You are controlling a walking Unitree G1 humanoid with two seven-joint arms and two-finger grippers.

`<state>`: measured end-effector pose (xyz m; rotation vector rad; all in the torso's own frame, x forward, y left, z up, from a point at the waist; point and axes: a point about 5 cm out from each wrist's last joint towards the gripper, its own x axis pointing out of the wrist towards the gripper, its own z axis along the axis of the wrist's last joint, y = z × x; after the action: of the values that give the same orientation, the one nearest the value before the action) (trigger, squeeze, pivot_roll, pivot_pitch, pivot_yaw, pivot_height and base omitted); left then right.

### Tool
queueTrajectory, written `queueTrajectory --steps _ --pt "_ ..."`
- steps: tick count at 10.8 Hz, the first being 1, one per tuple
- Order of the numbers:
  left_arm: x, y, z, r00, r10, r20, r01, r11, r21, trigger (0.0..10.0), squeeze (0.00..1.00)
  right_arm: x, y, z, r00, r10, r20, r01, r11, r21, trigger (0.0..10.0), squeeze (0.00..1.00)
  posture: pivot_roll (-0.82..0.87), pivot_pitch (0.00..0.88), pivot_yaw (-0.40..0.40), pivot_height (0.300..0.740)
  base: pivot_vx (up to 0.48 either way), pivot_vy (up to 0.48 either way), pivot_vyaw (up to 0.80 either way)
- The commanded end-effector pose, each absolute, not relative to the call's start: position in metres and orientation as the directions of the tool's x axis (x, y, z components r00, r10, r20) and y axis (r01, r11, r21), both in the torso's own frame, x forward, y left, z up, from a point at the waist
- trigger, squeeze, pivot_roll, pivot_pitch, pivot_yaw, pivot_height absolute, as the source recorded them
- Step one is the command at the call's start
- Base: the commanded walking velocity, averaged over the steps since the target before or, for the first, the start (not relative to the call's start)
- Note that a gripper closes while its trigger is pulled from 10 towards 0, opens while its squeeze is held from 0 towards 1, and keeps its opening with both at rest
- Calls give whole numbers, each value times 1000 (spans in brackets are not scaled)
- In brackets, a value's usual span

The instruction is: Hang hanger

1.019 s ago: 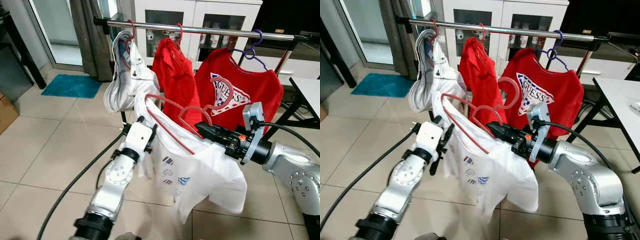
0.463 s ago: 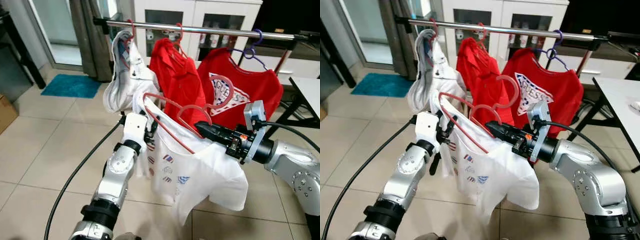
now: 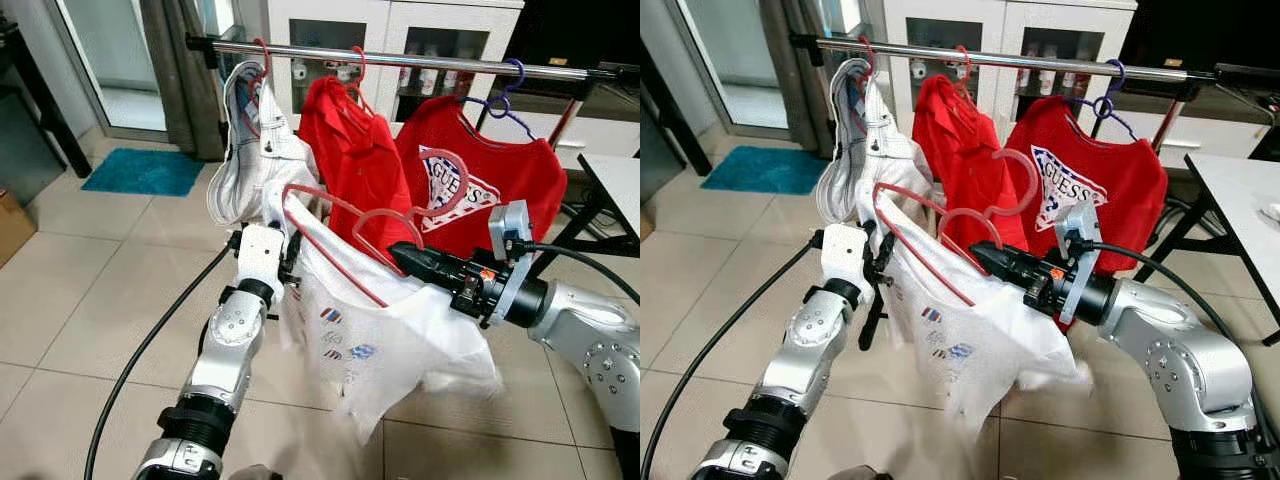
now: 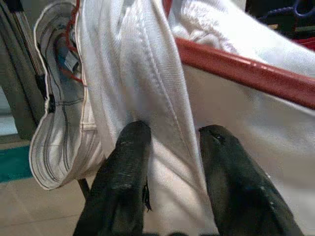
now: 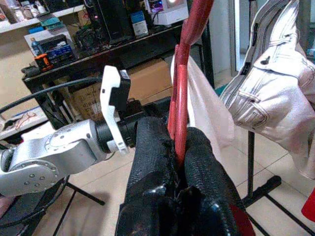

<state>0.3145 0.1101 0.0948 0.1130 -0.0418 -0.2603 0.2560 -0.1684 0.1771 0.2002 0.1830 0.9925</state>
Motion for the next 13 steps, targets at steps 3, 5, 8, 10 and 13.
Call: queueTrajectory --steps 3,5,8,10,13 --pt "312 114 96 967 -254 37 248 961 126 0 0 257 -169 181 535 844 -44 -812 528 247 0 0 -98 0 -3 740 0 0 0" --pt "313 115 97 963 -266 38 260 957 127 0 0 257 -169 180 535 844 -43 -812 527 250 0 0 -94 0 0 740 0 0 0" --pt "313 115 101 953 -300 47 290 946 145 0 0 261 -171 177 573 818 -54 -787 567 244 0 0 -94 0 10 740 0 0 0" --pt "310 122 107 946 -317 59 302 934 190 0 0 263 -173 170 607 789 -94 -756 610 239 0 0 -83 0 10 740 0 0 0" --pt "309 135 117 943 -328 60 296 906 302 0 0 266 -172 158 596 777 -202 -758 627 177 0 0 -68 0 0 740 0 0 0"
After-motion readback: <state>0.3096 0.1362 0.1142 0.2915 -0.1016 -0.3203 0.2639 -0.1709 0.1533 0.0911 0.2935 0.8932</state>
